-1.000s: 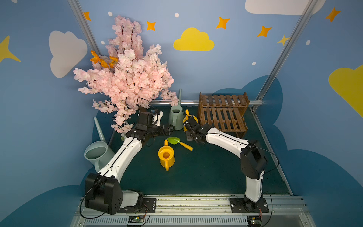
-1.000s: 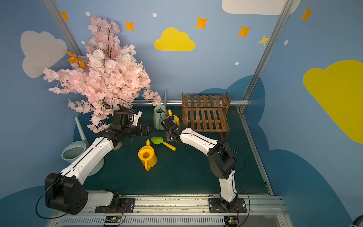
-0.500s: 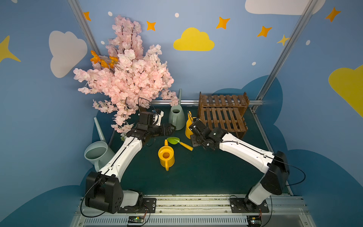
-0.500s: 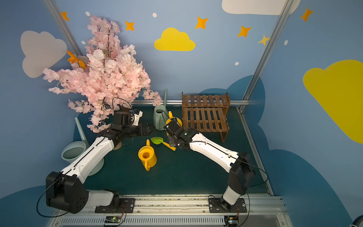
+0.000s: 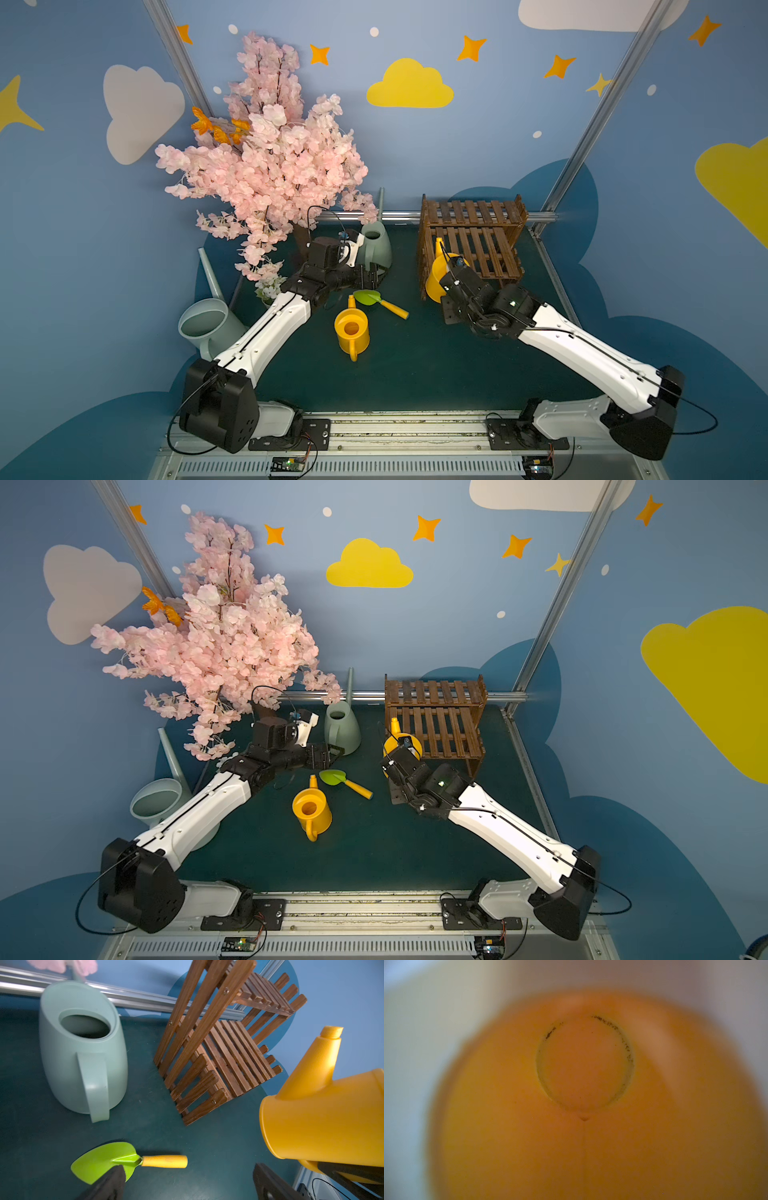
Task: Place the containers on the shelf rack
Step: 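Place the container on the shelf.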
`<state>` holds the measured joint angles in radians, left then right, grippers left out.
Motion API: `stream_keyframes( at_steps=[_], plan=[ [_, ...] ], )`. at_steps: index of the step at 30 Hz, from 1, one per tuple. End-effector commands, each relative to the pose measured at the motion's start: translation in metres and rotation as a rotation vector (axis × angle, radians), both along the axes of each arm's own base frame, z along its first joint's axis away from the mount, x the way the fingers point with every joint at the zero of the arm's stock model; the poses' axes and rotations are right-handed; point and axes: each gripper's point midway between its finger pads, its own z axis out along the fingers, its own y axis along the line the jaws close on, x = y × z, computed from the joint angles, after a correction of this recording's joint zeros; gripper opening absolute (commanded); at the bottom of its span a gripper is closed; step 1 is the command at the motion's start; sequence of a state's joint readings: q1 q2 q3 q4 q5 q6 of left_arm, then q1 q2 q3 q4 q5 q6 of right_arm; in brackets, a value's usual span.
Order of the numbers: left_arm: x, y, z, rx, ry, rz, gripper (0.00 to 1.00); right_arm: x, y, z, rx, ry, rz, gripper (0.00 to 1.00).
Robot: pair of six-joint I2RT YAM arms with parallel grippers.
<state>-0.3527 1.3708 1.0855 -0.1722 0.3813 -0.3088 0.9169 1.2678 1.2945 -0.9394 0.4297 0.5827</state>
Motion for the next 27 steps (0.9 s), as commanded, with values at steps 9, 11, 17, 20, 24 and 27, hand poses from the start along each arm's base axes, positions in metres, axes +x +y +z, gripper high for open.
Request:
stream_keyframes(
  at_steps=[9, 11, 17, 20, 24, 27],
  plan=[
    [0.0, -0.064, 0.032, -0.017, -0.15, -0.155, 1.0, -0.014, -0.098, 0.009, 0.013, 0.016, -0.148, 0.08],
    [-0.004, -0.07, 0.032, -0.012, -0.151, -0.167, 1.0, -0.012, -0.106, 0.008, 0.028, 0.034, -0.144, 0.09],
    [-0.013, -0.072, 0.024, 0.011, -0.149, -0.172, 1.0, 0.007, -0.113, 0.009, 0.078, 0.111, -0.102, 0.09],
    [-0.016, -0.067, 0.022, 0.029, -0.155, -0.165, 1.0, 0.015, -0.116, 0.008, 0.09, 0.132, -0.089, 0.09],
    [-0.019, -0.061, 0.021, 0.054, -0.166, -0.152, 1.0, 0.026, -0.124, 0.006, 0.093, 0.153, -0.094, 0.09],
    [-0.02, -0.058, 0.02, 0.068, -0.173, -0.147, 1.0, 0.036, -0.13, 0.006, 0.091, 0.154, -0.104, 0.09]
  ],
)
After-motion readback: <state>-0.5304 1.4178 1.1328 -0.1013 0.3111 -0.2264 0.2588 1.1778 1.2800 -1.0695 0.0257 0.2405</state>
